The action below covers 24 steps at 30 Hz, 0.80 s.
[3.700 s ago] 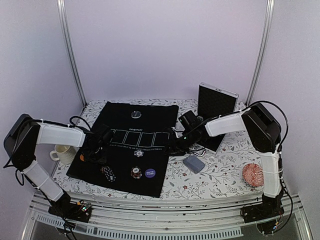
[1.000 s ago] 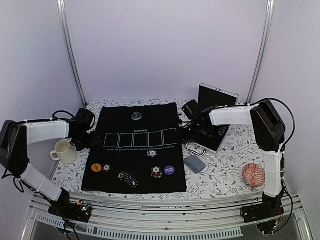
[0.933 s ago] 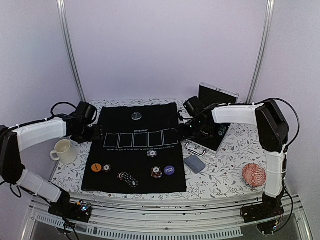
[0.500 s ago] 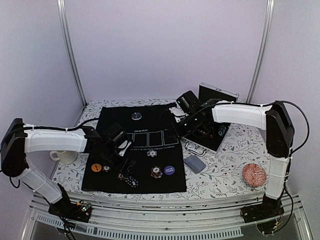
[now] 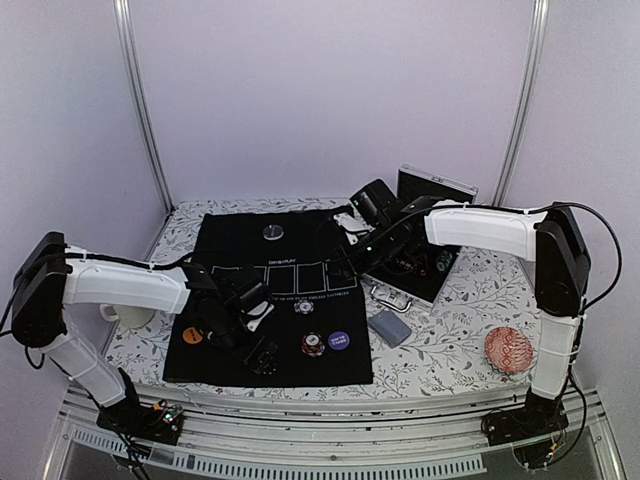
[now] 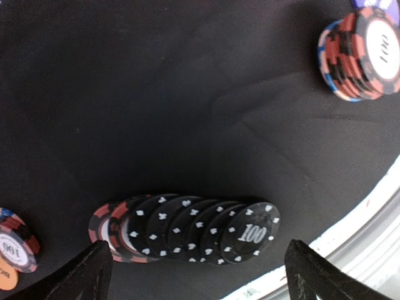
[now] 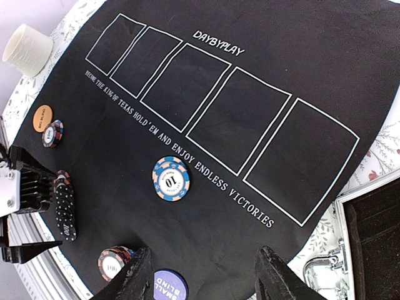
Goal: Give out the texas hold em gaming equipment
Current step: Pick up the pile of poker chips from the poker table mat.
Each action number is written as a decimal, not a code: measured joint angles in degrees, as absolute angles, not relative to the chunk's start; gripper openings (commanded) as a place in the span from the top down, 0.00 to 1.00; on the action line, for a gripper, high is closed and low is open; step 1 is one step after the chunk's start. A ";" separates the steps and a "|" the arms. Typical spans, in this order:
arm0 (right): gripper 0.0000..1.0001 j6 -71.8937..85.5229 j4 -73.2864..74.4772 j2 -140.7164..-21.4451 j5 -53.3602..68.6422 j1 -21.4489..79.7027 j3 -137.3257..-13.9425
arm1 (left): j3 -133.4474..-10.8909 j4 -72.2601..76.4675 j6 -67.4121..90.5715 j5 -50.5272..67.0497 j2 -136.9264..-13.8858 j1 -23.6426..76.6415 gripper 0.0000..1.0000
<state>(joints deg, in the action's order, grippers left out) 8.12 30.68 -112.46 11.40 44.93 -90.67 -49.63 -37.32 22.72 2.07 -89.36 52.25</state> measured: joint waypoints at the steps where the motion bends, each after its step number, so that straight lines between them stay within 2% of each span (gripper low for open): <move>1: 0.43 8.12 30.70 -112.46 11.53 44.93 -90.67 | -49.63 -37.34 22.74 1.89 -89.52 52.25 0.02; 10: 0.43 8.01 30.65 -112.49 12.71 44.95 -90.67 | -49.93 -37.32 24.01 -2.48 -92.73 52.40 0.03; 16: 0.43 7.88 30.68 -112.57 13.04 44.95 -90.67 | -49.91 -35.99 24.45 -3.53 -92.60 52.60 0.29; 24: 0.42 7.86 30.87 -112.92 13.52 44.95 -90.67 | -48.80 -33.41 23.64 -3.92 -91.33 52.60 0.49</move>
<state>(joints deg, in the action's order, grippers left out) 7.86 30.87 -112.92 13.52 44.95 -90.67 -48.80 -33.41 23.64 -3.92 -91.33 52.60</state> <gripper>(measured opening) 0.577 0.561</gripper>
